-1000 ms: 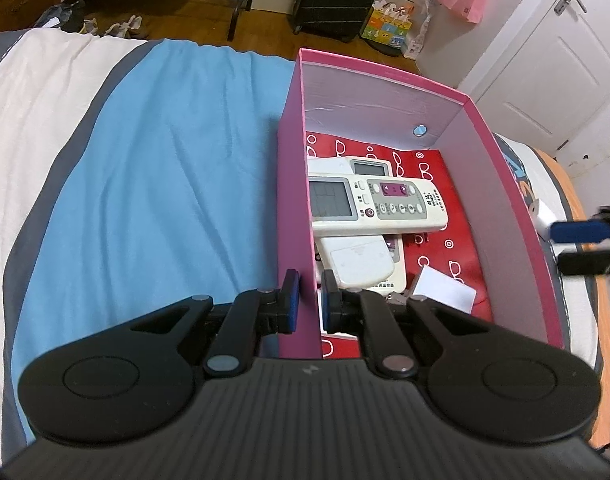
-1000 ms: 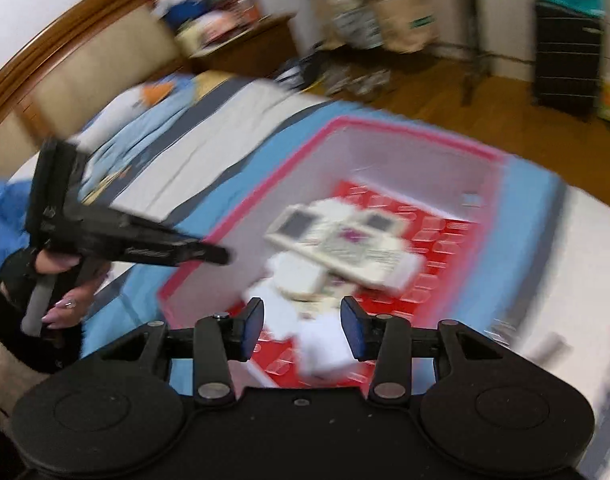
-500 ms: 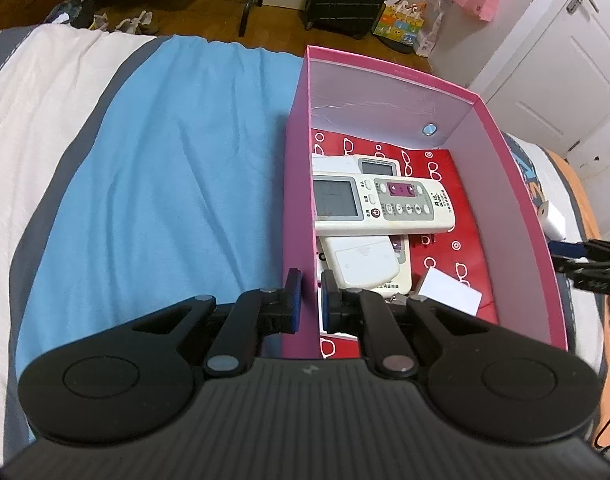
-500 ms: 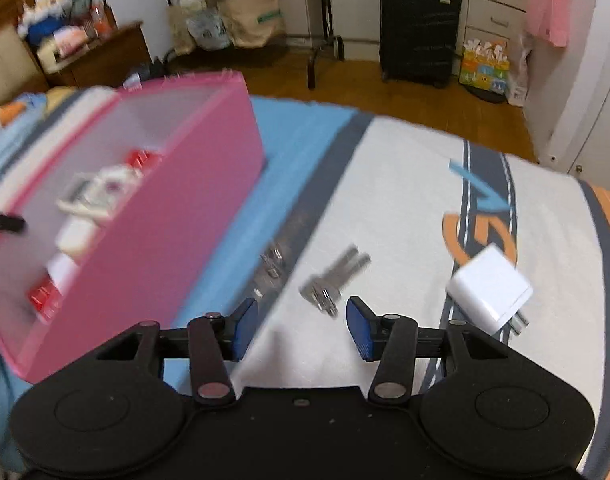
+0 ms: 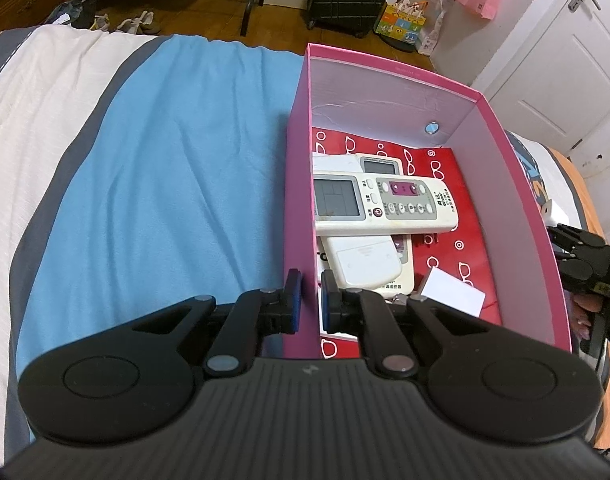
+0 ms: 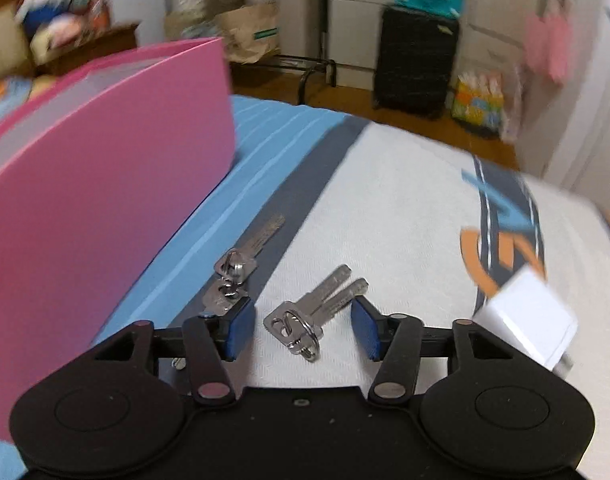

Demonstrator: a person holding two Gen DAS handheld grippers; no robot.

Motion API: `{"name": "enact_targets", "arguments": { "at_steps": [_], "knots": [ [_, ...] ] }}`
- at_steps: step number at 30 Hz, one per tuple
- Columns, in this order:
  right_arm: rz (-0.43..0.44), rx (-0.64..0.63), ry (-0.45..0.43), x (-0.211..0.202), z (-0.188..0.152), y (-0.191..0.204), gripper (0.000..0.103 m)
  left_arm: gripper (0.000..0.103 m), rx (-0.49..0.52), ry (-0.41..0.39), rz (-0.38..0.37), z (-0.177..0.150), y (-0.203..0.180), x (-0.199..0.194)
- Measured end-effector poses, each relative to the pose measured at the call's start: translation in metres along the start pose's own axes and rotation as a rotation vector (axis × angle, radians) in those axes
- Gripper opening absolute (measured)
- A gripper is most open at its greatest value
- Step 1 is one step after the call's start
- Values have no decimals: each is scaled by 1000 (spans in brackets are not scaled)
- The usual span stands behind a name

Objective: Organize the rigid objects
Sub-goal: 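Grasp the silver keys by their ring with the right gripper, then lower the keys into the box and release them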

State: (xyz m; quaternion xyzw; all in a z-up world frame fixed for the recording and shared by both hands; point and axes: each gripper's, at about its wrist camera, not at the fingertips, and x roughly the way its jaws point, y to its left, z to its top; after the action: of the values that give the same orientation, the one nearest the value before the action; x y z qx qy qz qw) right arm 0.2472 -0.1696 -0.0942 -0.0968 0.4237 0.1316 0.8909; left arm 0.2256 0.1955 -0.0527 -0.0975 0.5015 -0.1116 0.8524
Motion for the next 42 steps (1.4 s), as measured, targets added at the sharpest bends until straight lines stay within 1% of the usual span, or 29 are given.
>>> {"name": "enact_targets", "arguments": {
  "at_steps": [1, 4, 11, 17, 23, 26, 29, 32, 34, 37, 42],
  "knots": [
    [-2, 18, 10, -2, 1, 0, 29, 9, 1, 0, 0, 0, -1, 0],
    [-14, 35, 10, -11, 0, 2, 29, 9, -3, 0, -3, -1, -2, 1],
    [54, 120, -86, -54, 7, 0, 29, 9, -7, 1, -4, -2, -2, 2],
    [91, 152, -189, -92, 26, 4, 29, 9, -8, 1, -5, -2, -2, 3],
    [202, 135, -311, -131, 54, 25, 29, 9, -5, -6, -5, -3, -2, 3],
    [280, 94, -344, -140, 68, 43, 29, 9, -9, -15, -1, -5, -3, 4],
    [401, 66, -306, -130, 87, 64, 29, 9, -14, -15, -2, -5, -3, 3],
    [504, 73, -205, -105, 98, 87, 29, 9, -23, -13, -9, -5, -1, 2],
    [554, 69, -128, -88, 99, 103, 29, 9, -23, -14, -12, -5, 0, 1],
    [594, 40, -23, -62, 97, 126, 29, 9, -25, -16, -20, -4, 3, 1],
    [597, -7, 98, -34, 87, 150, 30, 9, -45, -16, -46, -3, 8, 0]
  ]
}}
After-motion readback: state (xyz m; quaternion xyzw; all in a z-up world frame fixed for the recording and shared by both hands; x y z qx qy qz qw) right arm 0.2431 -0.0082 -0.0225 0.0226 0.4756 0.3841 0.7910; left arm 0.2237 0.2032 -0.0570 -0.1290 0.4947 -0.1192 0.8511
